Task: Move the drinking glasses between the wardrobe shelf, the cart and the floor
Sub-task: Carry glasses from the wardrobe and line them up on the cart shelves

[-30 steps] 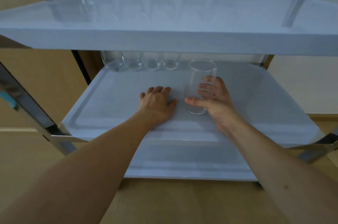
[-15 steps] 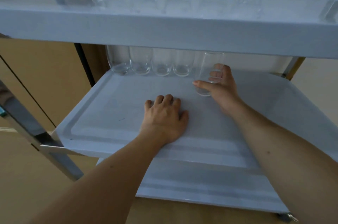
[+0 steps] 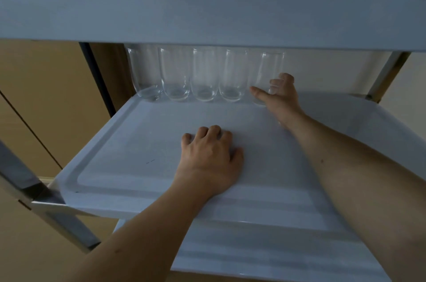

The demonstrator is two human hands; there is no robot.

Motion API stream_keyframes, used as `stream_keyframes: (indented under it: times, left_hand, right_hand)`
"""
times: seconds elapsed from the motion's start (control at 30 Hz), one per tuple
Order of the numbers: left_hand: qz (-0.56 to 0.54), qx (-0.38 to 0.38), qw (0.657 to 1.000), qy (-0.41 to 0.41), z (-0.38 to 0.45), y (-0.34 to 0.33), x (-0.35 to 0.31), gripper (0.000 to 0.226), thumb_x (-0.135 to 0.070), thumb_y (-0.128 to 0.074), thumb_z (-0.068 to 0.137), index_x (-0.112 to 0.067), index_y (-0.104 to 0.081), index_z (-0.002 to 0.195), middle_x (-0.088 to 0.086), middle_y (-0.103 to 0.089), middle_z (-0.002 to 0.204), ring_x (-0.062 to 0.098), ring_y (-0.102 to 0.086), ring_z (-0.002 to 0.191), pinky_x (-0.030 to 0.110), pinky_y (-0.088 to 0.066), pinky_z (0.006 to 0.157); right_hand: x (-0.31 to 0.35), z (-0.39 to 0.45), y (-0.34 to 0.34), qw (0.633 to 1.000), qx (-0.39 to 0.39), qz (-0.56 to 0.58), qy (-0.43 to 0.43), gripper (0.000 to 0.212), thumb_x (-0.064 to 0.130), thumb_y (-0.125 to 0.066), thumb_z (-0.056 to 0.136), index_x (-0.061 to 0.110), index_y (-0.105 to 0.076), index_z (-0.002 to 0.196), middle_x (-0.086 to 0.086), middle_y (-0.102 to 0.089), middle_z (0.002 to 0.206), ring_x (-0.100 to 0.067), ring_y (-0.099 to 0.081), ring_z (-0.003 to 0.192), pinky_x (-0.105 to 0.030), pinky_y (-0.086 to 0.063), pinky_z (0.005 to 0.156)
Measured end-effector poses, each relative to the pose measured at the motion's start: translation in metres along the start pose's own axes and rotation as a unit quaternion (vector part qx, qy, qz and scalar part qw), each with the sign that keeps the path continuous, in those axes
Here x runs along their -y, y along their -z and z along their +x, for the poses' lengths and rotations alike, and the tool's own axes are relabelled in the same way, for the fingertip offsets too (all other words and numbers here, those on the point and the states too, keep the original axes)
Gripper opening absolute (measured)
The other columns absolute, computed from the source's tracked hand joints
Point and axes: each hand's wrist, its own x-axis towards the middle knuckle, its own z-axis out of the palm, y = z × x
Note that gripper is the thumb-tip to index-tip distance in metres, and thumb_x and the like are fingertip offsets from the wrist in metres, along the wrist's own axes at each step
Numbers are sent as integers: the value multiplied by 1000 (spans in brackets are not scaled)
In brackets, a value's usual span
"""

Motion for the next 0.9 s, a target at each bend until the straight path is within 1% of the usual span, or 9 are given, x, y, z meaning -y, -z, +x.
stream_keyframes:
  times: [0.13, 0.2, 0.27, 0.4, 0.47, 0.57, 0.63, 0.8, 0.9]
  left_hand:
    - [4, -2, 1000, 3, 1, 0, -2, 42, -55, -35, 97, -26, -59, 116, -5, -55, 124, 24, -48, 119, 45, -34, 101]
    - [2, -1, 1000, 5, 1, -1, -2, 42, -55, -35, 97, -26, -59, 115, -5, -55, 124, 24, -47, 119, 45, -34, 101]
    - [3, -2, 1000, 5, 0, 0, -1, 41, -55, -35, 97, -26, -58, 115, -5, -55, 125, 23, -47, 119, 45, -33, 102]
    - [-1, 1, 1000, 5, 0, 0, 0, 42, -54, -36, 98, -25, -58, 116, -5, -54, 126, 24, -46, 120, 46, -32, 103]
    - [0, 1, 1000, 6, 0, 0, 1, 41, -54, -36, 98, -25, -59, 115, -4, -54, 125, 24, -47, 119, 46, -33, 103]
    - [0, -4, 1000, 5, -1, -1, 0, 40, -53, -36, 98, -24, -59, 112, -4, -55, 123, 24, -47, 118, 46, -33, 102]
    - [-3, -5, 1000, 4, 0, -1, 0, 40, -54, -36, 98, -23, -59, 112, -4, -55, 123, 24, -47, 118, 46, -33, 102]
    - [-1, 3, 1000, 7, 2, -3, 1, 41, -55, -34, 98, -25, -59, 112, -4, -55, 122, 24, -47, 118, 47, -34, 103]
    - [0, 6, 1000, 8, 2, -1, 1, 43, -55, -34, 97, -25, -59, 115, -5, -56, 122, 23, -47, 119, 47, -34, 101]
  right_hand:
    - [-3, 0, 0, 999, -17, -37, 3, 80, 44, -91, 69, 16, -39, 122, -7, -60, 125, -21, -61, 111, -31, -47, 97]
    - [-3, -2, 0, 998, -16, -55, -2, 81, 48, -87, 73, 17, -44, 133, -9, -59, 130, -21, -59, 113, -24, -42, 93]
    - [-1, -3, -1, 995, -18, -96, 8, 84, 50, -82, 79, 17, -43, 146, -13, -54, 136, -25, -55, 122, -25, -39, 98]
    - [4, -5, -3, 991, 0, -136, 5, 95, 53, -73, 87, 14, -24, 159, -17, -44, 147, -30, -45, 135, -34, -35, 111]
    - [5, -5, -5, 991, -2, -130, -7, 95, 49, -72, 89, 9, -22, 158, -16, -47, 149, -30, -45, 138, -33, -34, 112]
    - [5, -5, -6, 993, -24, -114, -19, 80, 46, -76, 87, 6, -38, 146, -12, -57, 140, -28, -55, 128, -30, -39, 103]
    - [5, -4, -6, 992, -22, -125, -18, 75, 47, -74, 88, 6, -43, 143, -10, -57, 141, -27, -55, 129, -31, -40, 105]
    - [6, -5, -6, 987, 7, -158, -13, 81, 51, -63, 95, 8, -31, 155, -11, -48, 152, -28, -47, 138, -32, -35, 112]
    - [11, -9, -7, 984, 10, -178, -14, 87, 53, -65, 92, 4, -29, 154, -16, -44, 154, -32, -43, 141, -35, -35, 113]
